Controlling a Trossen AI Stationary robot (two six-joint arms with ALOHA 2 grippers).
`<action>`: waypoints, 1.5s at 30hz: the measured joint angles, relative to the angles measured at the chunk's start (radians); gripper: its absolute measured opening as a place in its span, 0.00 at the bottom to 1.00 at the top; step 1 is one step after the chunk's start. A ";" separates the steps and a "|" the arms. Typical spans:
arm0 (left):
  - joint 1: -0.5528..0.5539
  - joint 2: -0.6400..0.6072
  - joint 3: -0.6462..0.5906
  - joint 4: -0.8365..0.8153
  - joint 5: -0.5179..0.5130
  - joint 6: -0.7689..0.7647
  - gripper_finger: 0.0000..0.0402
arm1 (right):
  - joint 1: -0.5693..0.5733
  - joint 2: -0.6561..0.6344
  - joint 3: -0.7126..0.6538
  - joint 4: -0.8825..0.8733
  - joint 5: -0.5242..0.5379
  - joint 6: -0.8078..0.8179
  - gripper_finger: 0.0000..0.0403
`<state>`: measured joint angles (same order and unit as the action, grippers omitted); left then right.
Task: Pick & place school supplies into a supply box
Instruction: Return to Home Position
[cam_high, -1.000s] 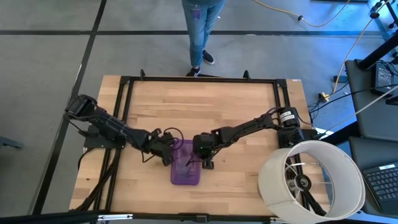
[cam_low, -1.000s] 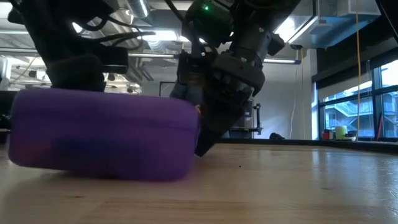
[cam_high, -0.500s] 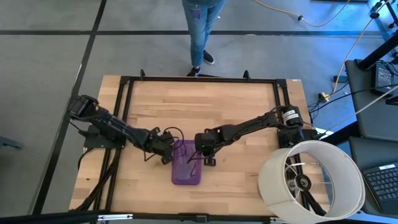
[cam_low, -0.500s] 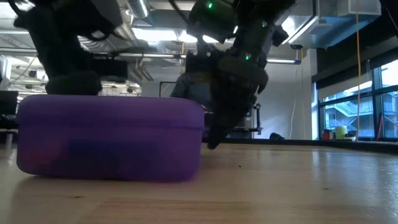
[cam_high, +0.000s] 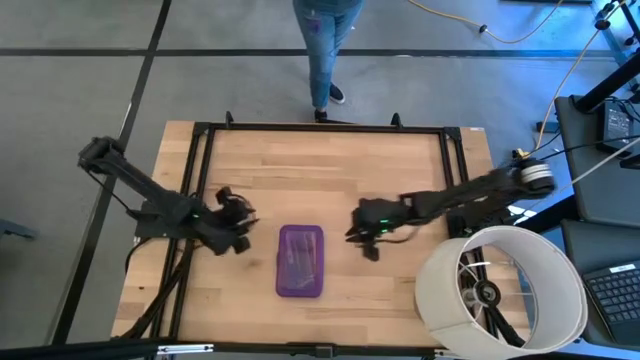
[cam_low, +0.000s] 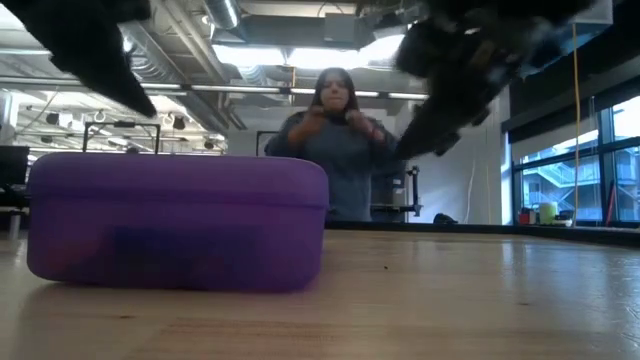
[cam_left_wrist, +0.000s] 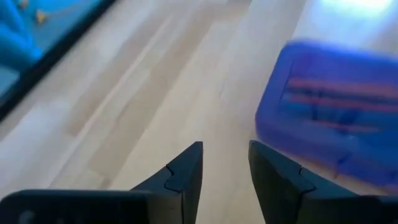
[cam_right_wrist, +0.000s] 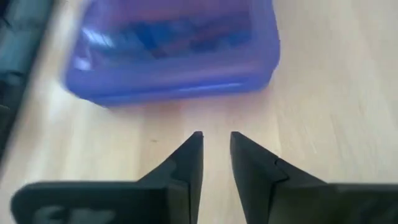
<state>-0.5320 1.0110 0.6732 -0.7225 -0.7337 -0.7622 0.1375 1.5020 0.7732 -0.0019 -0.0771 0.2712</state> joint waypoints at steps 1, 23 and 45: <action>-0.019 -0.051 -0.014 -0.003 -0.019 0.012 0.31 | 0.002 -0.055 -0.055 0.045 0.000 0.007 0.22; -0.095 -1.009 -0.407 0.169 0.012 0.364 0.31 | -0.064 -0.841 -0.732 0.510 0.009 0.040 0.22; 0.007 -0.995 -0.629 0.682 0.126 0.493 0.30 | -0.202 -1.140 -0.767 0.366 -0.092 -0.070 0.22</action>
<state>-0.5251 0.0163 0.0439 -0.0408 -0.6079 -0.2689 -0.0646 0.3623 0.0067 0.3636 -0.1694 0.2008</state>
